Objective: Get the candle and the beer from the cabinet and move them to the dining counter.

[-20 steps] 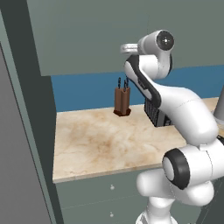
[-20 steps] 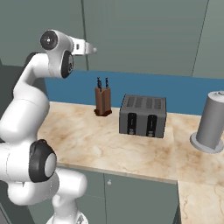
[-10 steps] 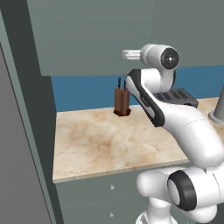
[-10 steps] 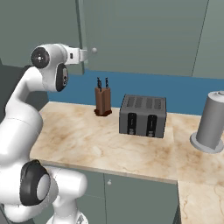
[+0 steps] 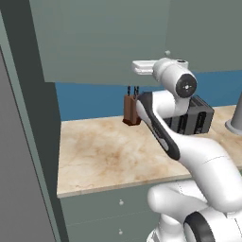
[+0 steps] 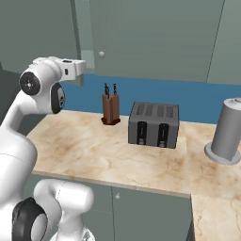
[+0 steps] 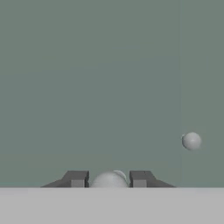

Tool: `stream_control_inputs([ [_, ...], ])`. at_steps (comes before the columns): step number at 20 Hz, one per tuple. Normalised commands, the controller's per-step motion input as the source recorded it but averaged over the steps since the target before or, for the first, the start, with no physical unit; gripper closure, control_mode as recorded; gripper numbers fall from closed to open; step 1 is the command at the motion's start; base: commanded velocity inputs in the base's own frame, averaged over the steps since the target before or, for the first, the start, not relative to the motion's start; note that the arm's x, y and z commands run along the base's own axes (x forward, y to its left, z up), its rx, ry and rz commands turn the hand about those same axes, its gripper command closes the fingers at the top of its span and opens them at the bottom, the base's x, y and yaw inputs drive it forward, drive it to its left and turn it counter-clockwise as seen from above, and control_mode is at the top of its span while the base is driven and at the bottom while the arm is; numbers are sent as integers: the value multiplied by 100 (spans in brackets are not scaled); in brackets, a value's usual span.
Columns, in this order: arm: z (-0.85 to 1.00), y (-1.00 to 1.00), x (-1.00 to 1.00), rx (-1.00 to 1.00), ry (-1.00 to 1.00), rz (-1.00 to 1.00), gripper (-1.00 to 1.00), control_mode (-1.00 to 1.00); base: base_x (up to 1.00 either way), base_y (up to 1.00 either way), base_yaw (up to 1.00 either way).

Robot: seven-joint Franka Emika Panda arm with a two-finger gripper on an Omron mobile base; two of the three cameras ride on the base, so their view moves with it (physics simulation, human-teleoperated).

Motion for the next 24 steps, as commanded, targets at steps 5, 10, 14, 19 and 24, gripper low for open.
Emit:
stream_control_inputs([
  [5,0,12,-45,0,-3,0,100,-100,0,0,0],
  [10,0,15,-33,0,0,0,100,-100,0,0,0],
  [14,0,21,-35,0,0,0,100,-100,0,0,0],
  [19,0,22,-37,0,0,0,100,-100,0,0,0],
  [24,0,31,-32,-2,0,0,100,-100,0,0,0],
])
